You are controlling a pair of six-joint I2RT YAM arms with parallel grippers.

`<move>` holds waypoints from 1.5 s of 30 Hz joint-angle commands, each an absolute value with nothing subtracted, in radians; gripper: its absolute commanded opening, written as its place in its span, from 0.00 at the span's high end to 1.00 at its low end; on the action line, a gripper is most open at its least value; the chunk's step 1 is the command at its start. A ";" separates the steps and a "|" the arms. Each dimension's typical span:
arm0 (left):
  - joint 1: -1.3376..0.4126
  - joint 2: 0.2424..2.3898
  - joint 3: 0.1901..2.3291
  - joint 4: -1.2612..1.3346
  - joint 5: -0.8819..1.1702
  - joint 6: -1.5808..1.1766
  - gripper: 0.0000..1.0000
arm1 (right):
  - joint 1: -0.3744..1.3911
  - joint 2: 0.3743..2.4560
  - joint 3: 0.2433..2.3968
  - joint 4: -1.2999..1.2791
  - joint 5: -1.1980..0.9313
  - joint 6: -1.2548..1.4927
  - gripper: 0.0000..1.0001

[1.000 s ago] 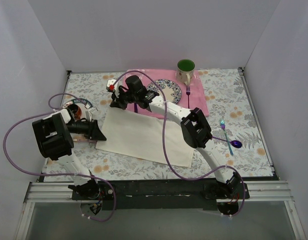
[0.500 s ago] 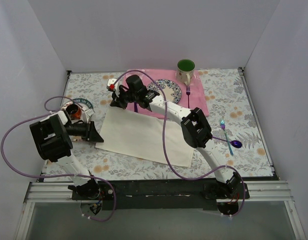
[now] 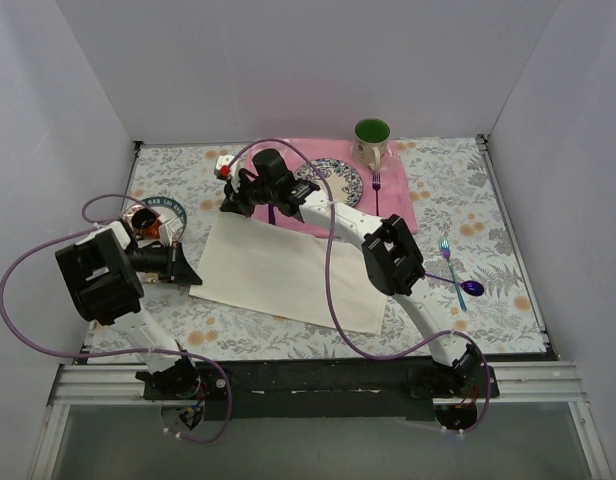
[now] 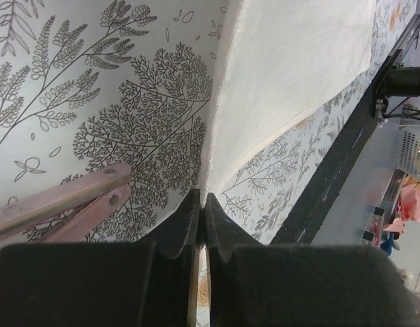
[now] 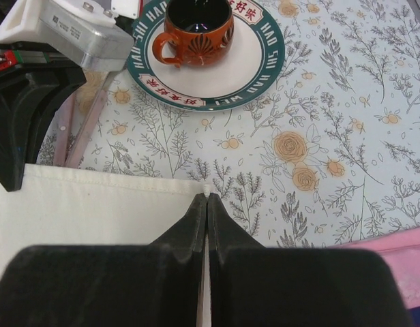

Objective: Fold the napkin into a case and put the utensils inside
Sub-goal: Pick up the rectangle-folded napkin from the center of the board, then fold the rectangle-folded napkin at the center of the board.

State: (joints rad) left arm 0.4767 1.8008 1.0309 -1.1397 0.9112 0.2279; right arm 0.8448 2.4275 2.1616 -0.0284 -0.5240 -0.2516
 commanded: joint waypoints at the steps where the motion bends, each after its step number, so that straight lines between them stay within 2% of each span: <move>1: 0.531 1.758 1.121 -1.195 0.904 0.235 1.00 | 0.842 2.379 2.212 0.048 -0.537 -0.219 0.99; 7: 0.548 1.689 1.226 -1.302 0.861 0.302 1.00 | 0.844 2.393 2.273 0.071 -0.546 -0.202 0.99; 11: 0.514 1.648 1.255 -1.382 0.859 0.316 1.00 | 0.838 2.323 2.191 0.069 -0.549 -0.244 0.99; 15: 0.399 1.588 1.252 -1.382 0.853 0.258 1.00 | 0.818 2.272 2.102 0.068 -0.560 -0.252 0.99; 24: 0.157 1.529 1.262 -1.325 0.893 0.115 1.00 | 0.753 2.240 2.085 -0.027 -0.640 -0.250 0.99; 33: -0.032 1.508 1.305 -1.332 0.914 0.038 1.00 | 0.695 2.079 1.884 -0.095 -0.709 -0.288 0.99; 45: -0.359 1.542 1.244 -1.129 0.968 -0.236 1.00 | 0.600 1.925 1.681 -0.327 -0.769 -0.457 0.99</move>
State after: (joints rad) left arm -0.2798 1.5391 1.2507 -1.2243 0.9070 -0.1043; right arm 0.6285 1.9755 1.7279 -0.2195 -0.7364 -0.3653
